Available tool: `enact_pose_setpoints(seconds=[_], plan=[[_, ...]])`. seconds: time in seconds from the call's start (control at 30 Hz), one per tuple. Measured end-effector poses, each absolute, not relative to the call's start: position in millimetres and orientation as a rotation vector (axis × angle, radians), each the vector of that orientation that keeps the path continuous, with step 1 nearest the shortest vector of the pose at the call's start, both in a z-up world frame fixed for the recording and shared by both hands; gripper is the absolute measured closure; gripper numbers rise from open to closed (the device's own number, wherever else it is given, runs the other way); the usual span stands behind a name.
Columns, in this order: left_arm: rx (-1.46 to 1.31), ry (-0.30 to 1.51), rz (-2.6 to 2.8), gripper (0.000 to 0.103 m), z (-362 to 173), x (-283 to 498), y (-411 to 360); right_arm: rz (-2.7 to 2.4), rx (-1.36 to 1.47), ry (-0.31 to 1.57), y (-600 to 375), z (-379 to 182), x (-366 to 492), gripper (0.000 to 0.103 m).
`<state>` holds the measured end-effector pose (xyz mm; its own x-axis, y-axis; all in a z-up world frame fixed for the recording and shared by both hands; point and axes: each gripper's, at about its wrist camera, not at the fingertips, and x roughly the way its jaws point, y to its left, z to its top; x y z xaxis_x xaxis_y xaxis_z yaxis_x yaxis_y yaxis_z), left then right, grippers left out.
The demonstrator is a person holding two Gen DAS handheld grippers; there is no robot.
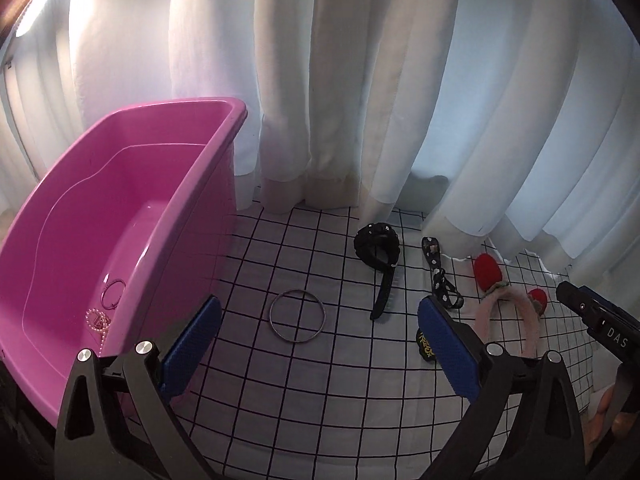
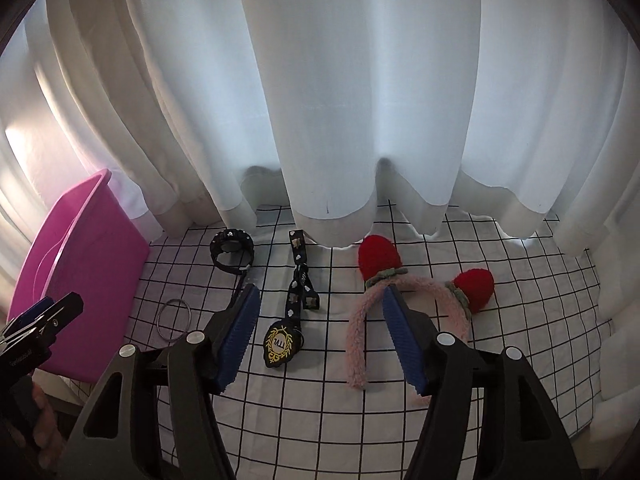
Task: Organize jewelry
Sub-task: 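Withdraw both tools from the tub back over the table, then grasp the silver bangle with the left tool while the right tool grasps the pink headband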
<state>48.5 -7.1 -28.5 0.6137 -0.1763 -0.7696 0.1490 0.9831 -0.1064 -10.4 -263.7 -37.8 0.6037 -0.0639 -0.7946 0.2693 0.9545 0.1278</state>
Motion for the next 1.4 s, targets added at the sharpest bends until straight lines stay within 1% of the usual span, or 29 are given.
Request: enact_pose_setpoints(seconds=[0.37, 0.6, 0.9, 1.4], plan=[[0.042, 0.983, -0.181, 0.006, -105, 71, -29, -0.263, 0.268, 1.04, -291, -121, 2, 0.042], [0.018, 1.018, -0.161, 0.006, -134, 91, -22, -0.27, 0.252, 1.093, -296, -156, 25, 0.041], [0.033, 1.041, -0.133, 0.006, -155, 114, -21, -0.281, 0.269, 1.115, -297, -176, 46, 0.041], [0.086, 1.099, -0.076, 0.006, -189, 145, -13, -0.319, 0.242, 1.14, -297, -189, 58, 0.041]])
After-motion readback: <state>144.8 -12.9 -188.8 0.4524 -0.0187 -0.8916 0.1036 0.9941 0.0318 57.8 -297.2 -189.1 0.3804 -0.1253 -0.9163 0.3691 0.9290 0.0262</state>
